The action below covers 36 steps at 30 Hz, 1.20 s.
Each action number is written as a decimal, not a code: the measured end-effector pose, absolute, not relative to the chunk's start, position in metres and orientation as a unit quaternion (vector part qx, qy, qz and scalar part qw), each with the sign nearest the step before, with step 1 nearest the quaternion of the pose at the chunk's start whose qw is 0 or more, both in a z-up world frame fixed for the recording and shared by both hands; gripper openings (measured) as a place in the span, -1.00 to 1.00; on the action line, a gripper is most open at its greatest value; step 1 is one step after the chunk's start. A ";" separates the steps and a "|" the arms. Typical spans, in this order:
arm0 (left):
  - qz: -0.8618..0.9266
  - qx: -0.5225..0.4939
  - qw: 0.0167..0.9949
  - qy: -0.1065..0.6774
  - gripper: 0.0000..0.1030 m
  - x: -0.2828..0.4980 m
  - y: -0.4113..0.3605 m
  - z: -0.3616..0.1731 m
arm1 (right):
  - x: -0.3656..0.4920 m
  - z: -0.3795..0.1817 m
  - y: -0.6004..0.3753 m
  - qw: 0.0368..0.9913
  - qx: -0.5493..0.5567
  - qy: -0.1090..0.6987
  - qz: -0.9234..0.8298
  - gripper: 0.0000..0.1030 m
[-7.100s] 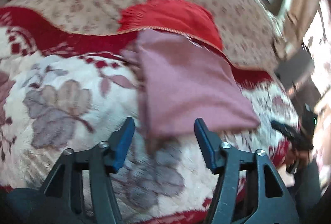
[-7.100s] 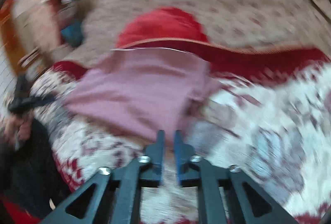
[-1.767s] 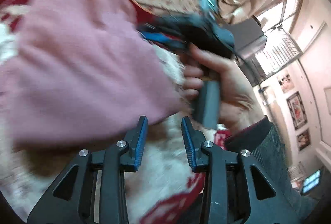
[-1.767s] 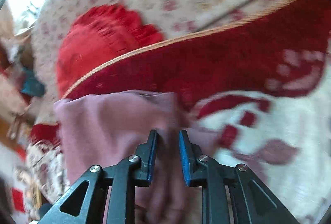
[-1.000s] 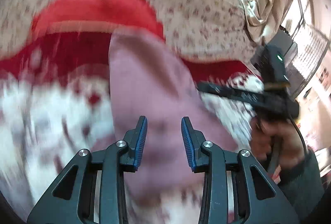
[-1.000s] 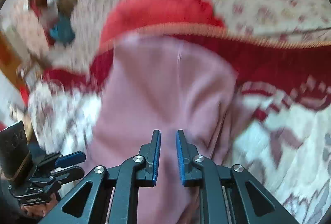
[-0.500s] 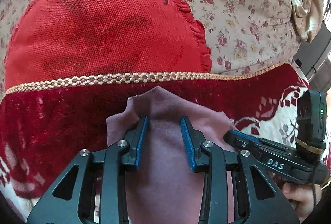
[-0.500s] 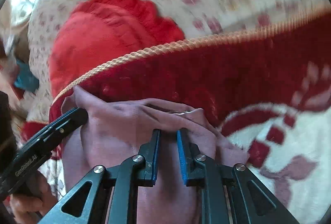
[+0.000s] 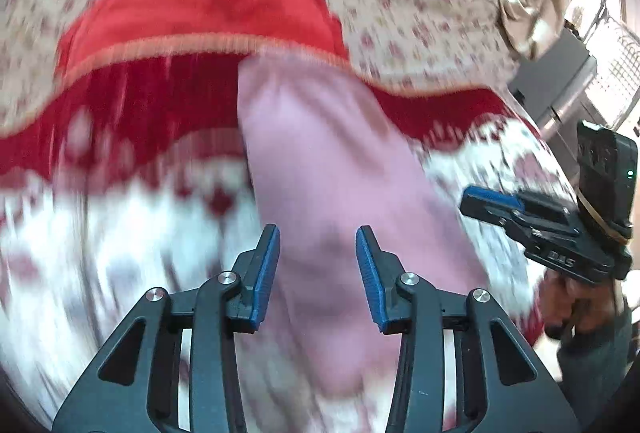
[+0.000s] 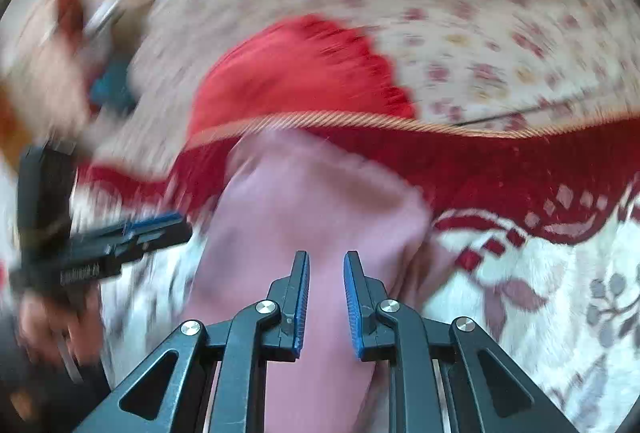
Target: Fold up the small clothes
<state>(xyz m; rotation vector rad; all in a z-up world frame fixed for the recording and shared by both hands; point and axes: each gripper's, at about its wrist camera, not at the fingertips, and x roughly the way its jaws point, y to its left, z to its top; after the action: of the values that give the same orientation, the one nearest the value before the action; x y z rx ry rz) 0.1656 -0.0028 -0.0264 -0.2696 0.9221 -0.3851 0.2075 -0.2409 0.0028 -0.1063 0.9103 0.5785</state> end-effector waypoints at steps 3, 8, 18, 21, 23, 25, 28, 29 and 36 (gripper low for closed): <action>-0.192 -0.142 0.862 0.447 -0.26 0.129 -0.014 -0.047 | 0.175 -0.020 -0.247 0.832 -0.092 0.463 0.291 -0.69; -0.182 -0.122 0.863 0.455 -0.22 0.112 -0.028 -0.070 | 0.161 -0.046 -0.267 0.825 -0.097 0.484 0.275 -0.69; -0.204 -0.232 0.832 0.461 0.45 0.152 0.001 -0.064 | 0.171 -0.033 -0.325 0.822 0.208 0.469 0.248 0.00; -0.229 -0.274 0.819 0.449 0.55 0.157 0.006 -0.078 | 0.181 -0.052 -0.317 0.786 0.246 0.500 0.268 0.00; -0.251 -0.284 0.811 0.446 0.59 0.159 0.004 -0.078 | 0.187 -0.066 -0.317 0.764 0.274 0.510 0.285 0.00; -0.294 -0.307 0.787 0.447 0.59 0.166 -0.001 -0.077 | 0.191 -0.074 -0.320 0.749 0.309 0.501 0.303 0.00; -0.322 -0.341 0.763 0.445 0.59 0.174 -0.005 -0.078 | 0.195 -0.082 -0.328 0.741 0.359 0.470 0.318 -0.02; -0.322 -0.348 0.759 0.446 0.58 0.178 -0.005 -0.080 | 0.196 -0.083 -0.329 0.740 0.366 0.466 0.319 -0.05; -0.302 -0.356 0.753 0.464 -0.63 0.180 0.006 -0.090 | 0.188 -0.082 -0.317 0.754 0.310 0.487 0.314 -0.39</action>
<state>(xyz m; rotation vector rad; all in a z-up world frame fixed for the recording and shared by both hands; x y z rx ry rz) 0.1803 0.0063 -0.0899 -0.7765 1.0118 -0.6599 0.1885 -0.3166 -0.0818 0.6759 1.0631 0.6845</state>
